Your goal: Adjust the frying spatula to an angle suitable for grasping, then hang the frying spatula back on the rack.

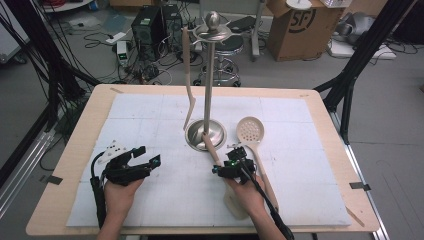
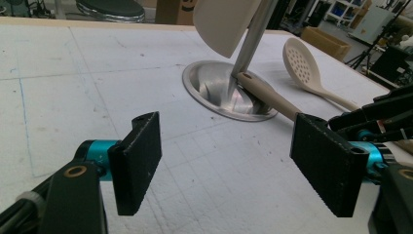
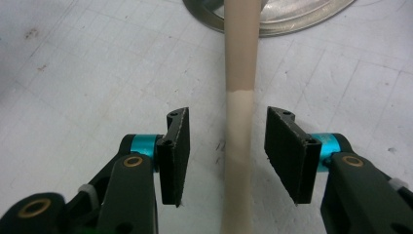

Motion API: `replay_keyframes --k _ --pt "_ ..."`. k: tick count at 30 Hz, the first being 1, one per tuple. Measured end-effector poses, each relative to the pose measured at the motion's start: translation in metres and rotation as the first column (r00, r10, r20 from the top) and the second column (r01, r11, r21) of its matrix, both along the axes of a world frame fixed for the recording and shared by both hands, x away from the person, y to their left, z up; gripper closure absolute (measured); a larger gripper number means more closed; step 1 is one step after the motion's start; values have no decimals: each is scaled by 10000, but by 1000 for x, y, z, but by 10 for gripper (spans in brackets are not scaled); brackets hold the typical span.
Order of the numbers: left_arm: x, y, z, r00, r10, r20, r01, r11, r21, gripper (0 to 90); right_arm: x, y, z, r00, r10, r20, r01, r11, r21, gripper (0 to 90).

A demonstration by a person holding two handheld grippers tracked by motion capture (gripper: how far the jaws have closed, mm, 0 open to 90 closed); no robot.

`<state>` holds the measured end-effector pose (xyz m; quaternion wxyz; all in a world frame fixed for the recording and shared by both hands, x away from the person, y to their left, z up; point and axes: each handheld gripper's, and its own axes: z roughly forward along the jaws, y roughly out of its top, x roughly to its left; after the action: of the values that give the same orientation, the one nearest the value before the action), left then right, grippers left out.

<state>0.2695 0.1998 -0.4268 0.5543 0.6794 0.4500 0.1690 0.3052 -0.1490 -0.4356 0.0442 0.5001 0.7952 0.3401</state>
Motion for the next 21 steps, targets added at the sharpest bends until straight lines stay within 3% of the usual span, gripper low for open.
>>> replay_keyframes --k 15,21 --pt "0 1 0 10000 44 0 -44 10000 -20 277 2 6 -8 9995 -274 163 275 9996 -89 517" --pt "0 2 0 10000 46 22 -46 10000 -41 277 -1 13 -14 9961 -358 803 398 9980 -496 544"
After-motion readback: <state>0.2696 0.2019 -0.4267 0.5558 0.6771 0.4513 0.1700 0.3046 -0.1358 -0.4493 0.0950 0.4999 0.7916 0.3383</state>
